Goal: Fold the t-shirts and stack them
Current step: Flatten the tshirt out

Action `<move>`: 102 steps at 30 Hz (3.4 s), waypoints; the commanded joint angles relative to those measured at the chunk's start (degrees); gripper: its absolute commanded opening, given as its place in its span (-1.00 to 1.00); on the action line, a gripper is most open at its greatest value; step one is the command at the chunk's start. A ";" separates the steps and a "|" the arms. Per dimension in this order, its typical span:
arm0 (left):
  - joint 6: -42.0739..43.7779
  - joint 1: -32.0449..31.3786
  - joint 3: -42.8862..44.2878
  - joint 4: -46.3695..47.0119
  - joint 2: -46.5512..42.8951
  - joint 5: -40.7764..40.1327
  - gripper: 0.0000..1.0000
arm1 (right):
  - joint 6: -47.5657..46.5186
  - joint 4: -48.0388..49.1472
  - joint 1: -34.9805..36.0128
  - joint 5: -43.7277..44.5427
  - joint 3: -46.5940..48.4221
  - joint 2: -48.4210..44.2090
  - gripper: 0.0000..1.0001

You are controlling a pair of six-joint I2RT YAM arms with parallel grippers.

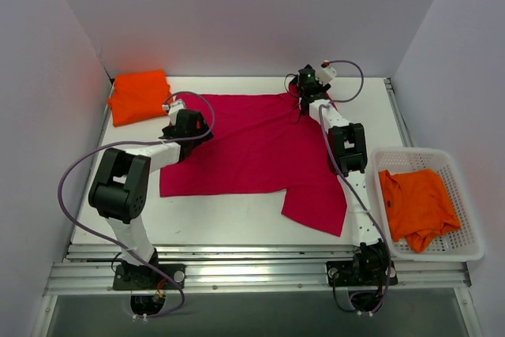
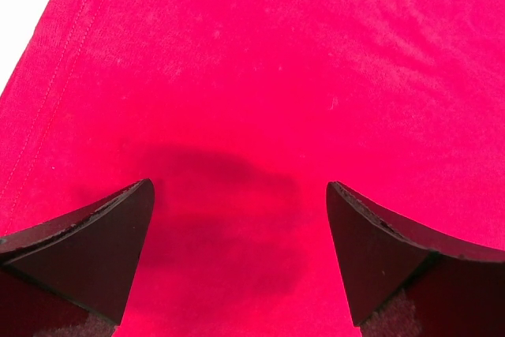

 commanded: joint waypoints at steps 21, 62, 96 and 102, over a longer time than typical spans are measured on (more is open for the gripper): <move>0.54 0.25 3.54 3.64 4.28 0.81 1.00 | 0.66 3.86 0.54 -2.29 4.26 3.32 -1.00; 0.80 -0.02 4.33 3.73 3.23 3.62 0.90 | 1.01 20.45 0.89 5.28 -19.51 -18.14 0.99; 2.74 3.85 14.87 -1.28 11.39 13.82 0.84 | -1.54 6.93 5.46 -1.49 -68.07 -49.51 -0.27; 1.51 3.41 14.44 -2.86 12.98 14.78 0.63 | 0.48 9.22 5.46 -6.24 -71.15 -43.80 -1.00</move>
